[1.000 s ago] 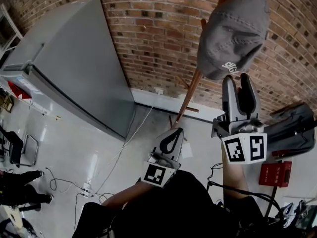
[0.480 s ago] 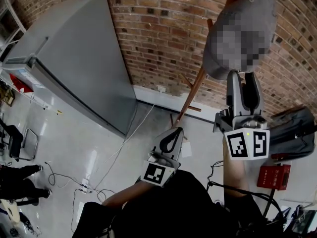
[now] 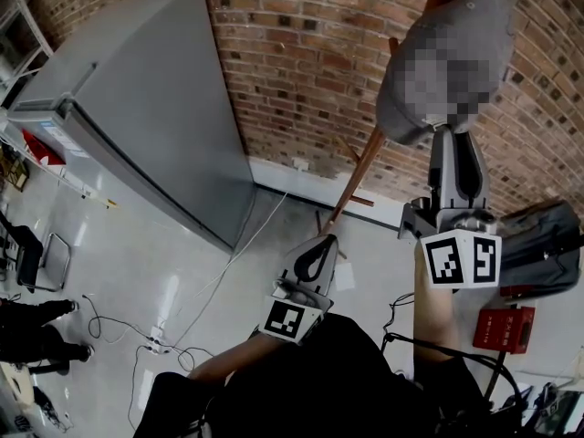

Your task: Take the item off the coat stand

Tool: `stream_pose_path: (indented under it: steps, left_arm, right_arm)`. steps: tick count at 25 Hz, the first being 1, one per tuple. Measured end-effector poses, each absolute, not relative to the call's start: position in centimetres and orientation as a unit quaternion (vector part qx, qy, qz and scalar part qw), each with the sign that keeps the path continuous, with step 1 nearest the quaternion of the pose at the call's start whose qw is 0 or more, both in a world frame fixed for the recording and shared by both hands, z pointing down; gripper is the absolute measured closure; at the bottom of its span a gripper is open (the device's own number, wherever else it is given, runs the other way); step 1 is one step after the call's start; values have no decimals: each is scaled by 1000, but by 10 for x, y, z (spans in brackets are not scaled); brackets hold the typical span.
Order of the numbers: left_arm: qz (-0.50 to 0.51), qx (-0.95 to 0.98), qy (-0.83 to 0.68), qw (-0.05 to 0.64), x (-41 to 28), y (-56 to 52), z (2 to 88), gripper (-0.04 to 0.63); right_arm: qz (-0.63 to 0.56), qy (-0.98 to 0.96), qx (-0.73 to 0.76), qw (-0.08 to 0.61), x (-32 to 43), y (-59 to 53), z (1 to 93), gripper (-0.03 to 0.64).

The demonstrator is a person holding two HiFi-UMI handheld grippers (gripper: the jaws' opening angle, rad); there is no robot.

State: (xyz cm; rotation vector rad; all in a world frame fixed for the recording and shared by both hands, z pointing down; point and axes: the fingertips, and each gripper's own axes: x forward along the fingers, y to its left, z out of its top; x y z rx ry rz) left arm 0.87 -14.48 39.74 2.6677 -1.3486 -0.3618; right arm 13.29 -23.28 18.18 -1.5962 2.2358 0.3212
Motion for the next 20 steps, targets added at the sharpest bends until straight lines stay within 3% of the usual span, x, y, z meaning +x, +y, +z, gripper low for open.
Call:
stream_pose_path:
  steps: [5,20]
  left_arm:
    - [-121,882,-451,67,4,-144,398,578]
    - [-117,883,-449,71,3,-133,398,578]
  right_arm:
    - [114,789,-570,198,139,-232,179,535]
    - [129,776,-576,223,144,-213,171,543]
